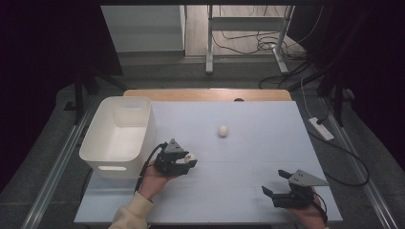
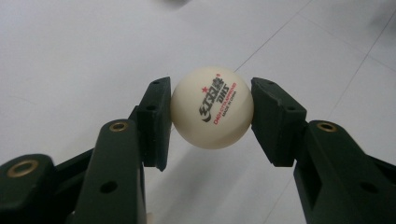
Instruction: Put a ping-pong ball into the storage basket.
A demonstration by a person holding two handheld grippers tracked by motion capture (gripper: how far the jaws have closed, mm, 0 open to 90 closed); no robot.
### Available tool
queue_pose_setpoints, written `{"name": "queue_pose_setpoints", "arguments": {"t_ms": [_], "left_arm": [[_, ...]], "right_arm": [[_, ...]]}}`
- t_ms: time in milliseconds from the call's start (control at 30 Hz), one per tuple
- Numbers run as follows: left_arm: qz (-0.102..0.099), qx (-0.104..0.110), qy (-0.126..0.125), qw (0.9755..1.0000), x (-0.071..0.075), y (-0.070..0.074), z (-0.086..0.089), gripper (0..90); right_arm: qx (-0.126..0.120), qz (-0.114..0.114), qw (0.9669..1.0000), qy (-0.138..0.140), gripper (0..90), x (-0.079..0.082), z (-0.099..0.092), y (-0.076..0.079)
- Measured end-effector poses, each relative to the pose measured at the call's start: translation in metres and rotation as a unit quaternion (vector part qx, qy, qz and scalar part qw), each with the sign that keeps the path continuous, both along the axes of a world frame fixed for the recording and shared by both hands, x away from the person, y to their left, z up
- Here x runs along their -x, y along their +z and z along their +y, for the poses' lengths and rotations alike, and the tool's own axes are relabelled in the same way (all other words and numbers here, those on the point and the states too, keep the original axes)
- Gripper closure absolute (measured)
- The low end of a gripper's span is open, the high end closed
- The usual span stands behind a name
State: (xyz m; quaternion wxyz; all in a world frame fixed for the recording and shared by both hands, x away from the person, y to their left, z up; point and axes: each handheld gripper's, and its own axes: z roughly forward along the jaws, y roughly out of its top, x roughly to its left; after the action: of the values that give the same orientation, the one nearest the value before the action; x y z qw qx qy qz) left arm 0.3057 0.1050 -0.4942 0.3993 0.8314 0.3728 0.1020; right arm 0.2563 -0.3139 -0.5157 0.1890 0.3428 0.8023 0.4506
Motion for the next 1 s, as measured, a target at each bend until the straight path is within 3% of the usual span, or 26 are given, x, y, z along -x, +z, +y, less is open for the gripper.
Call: {"name": "queue_pose_setpoints", "arguments": {"t_ms": [800,1000], "left_arm": [[-0.013,0.017,-0.002,0.9998,0.002,0.007,0.007,50.9],[-0.025,0.03,0.003,0.9992,0.004,0.01,0.01,50.9]], "right_arm": [[0.0,0.0,1.0,0.0,10.5,0.0,0.0,0.0],[0.0,0.0,1.0,0.0,10.5,0.0,0.0,0.0]]}}
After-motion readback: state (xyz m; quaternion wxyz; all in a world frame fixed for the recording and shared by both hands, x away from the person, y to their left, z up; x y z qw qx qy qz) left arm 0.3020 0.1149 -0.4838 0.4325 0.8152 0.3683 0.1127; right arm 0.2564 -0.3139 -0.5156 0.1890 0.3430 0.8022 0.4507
